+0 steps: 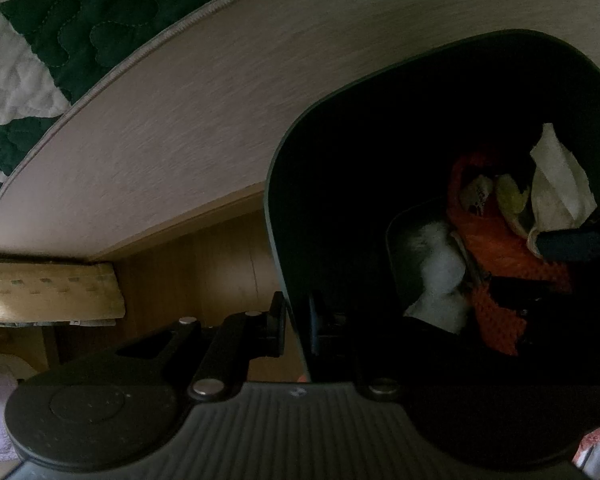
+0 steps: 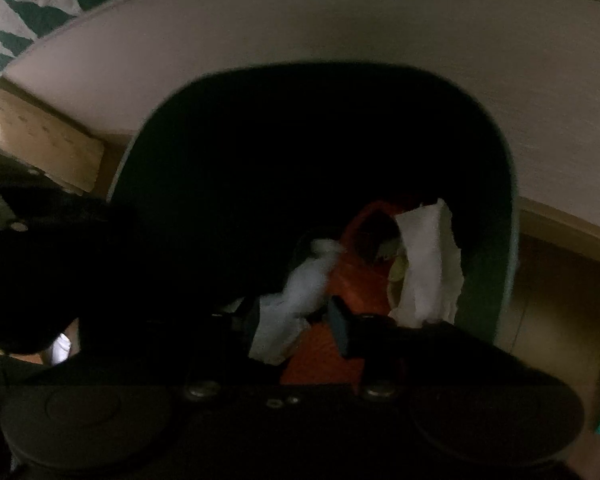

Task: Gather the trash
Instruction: 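Reach the right gripper to the silver bubble mailer and grasp its teal edge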

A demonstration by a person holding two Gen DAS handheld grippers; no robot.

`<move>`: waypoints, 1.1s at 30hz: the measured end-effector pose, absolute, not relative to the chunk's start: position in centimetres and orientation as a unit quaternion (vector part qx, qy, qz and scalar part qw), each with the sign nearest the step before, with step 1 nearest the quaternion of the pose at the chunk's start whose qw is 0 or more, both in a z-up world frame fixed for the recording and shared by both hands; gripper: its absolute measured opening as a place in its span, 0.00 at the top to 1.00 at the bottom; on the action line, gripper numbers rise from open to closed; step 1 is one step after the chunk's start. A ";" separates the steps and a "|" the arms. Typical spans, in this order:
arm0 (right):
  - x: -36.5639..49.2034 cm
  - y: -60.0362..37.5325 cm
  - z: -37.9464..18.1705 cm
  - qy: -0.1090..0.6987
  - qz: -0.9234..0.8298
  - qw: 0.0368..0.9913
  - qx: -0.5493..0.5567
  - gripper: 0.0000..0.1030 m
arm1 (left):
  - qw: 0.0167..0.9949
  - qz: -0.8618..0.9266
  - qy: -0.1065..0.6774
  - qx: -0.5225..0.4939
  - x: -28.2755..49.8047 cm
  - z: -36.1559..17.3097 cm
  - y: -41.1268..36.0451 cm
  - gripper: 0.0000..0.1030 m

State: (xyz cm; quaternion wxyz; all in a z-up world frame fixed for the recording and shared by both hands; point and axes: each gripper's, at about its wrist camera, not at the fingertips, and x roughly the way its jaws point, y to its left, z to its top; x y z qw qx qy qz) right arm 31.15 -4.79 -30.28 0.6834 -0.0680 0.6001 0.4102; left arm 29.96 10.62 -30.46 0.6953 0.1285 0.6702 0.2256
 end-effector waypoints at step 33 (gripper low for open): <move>40.2 -31.2 -38.2 0.586 0.160 0.794 -0.026 0.39 | 0.694 0.227 0.669 0.138 29.8 -30.6 10.0 0.89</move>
